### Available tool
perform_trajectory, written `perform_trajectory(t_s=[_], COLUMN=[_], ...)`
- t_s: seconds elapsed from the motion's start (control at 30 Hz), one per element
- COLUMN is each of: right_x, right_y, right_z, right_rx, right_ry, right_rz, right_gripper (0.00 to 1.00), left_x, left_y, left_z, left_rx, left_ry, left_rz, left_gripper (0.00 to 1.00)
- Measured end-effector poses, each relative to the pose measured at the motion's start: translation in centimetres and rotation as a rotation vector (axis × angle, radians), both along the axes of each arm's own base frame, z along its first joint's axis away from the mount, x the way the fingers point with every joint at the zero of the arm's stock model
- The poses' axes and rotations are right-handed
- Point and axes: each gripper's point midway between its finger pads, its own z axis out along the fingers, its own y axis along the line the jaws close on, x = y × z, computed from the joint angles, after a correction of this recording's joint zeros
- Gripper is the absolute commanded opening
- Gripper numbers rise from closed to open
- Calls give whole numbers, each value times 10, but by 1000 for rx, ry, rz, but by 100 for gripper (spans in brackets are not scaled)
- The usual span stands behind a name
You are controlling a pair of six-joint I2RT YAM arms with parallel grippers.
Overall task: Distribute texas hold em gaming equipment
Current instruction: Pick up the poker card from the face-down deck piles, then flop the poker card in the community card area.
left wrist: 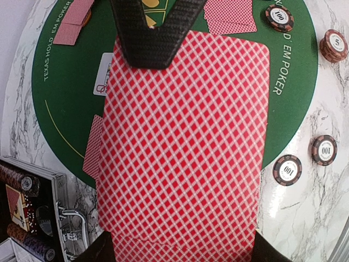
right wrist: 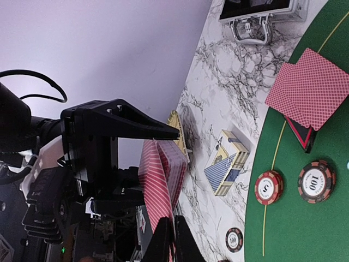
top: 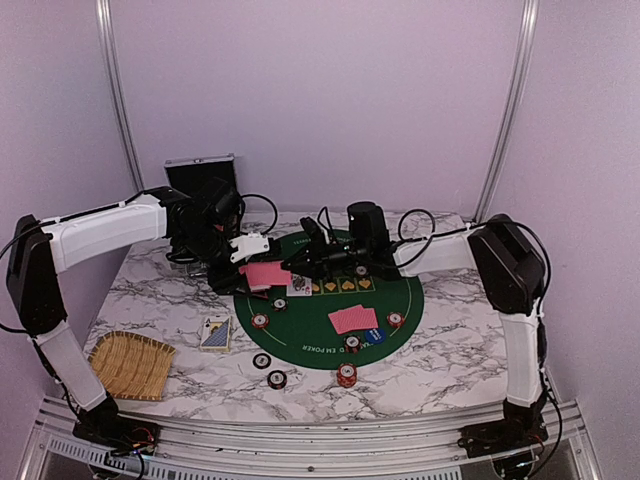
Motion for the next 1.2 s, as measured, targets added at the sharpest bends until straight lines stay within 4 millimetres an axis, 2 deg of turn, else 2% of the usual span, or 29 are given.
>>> perform_trajectory(t_s=[0.2,0.4,0.53,0.73,0.83,0.97,1.2], right_x=[11,25,51,93,105,118,104], right_y=[-15,-40,-56,-75,-85,-91,-71], right_z=[11,25,31,52,44,23,-34], right_rx=[14,-12,-121,-357,-515,-784,-1157], right_ry=[-8,-62,-169,-442,-554,-738,-1016], right_rz=[-35,-73,-123,-246,-295,-342,-258], right_gripper=[0,0,0,0,0,0,0], left_x=[0,-1,-2,-3,-3,-4,-5], left_y=[0,1,5,11,14,18,22], left_z=[0,-3,-8,-13,-13,-11,-8], left_rx=[2,7,16,24,25,21,18], left_ry=[-2,3,12,25,25,21,16], left_rz=[-5,-6,0,11,19,25,31], left_gripper=[0,0,0,0,0,0,0])
